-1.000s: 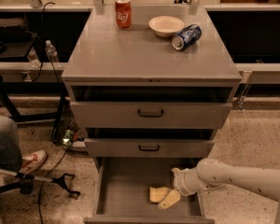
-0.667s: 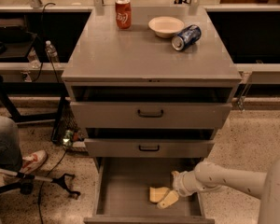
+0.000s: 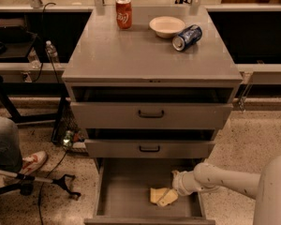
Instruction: Pick sponge from bottom drawer and place on counter
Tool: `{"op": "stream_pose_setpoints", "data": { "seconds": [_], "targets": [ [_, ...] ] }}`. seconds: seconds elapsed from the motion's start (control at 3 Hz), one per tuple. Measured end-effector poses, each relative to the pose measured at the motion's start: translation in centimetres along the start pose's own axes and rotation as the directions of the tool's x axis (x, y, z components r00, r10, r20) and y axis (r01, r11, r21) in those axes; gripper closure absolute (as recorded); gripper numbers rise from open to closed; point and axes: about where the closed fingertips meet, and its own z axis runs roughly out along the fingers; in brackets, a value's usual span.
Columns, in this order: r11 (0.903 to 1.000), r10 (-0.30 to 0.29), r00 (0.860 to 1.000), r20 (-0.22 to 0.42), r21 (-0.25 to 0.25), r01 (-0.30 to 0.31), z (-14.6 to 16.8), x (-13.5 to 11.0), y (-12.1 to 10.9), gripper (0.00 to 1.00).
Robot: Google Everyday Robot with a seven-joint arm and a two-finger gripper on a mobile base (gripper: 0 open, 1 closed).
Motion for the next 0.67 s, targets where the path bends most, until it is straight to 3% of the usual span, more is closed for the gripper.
{"op": "stream_pose_setpoints", "data": {
  "seconds": [0.33,0.67],
  "targets": [
    [0.9965,-0.067,0.997,-0.035,0.048,0.069,2.5,2.4,-2.4,0.0],
    [0.9922,-0.095,0.994,-0.06,0.076,0.099,3.8,4.0,-3.6,0.0]
  ]
}}
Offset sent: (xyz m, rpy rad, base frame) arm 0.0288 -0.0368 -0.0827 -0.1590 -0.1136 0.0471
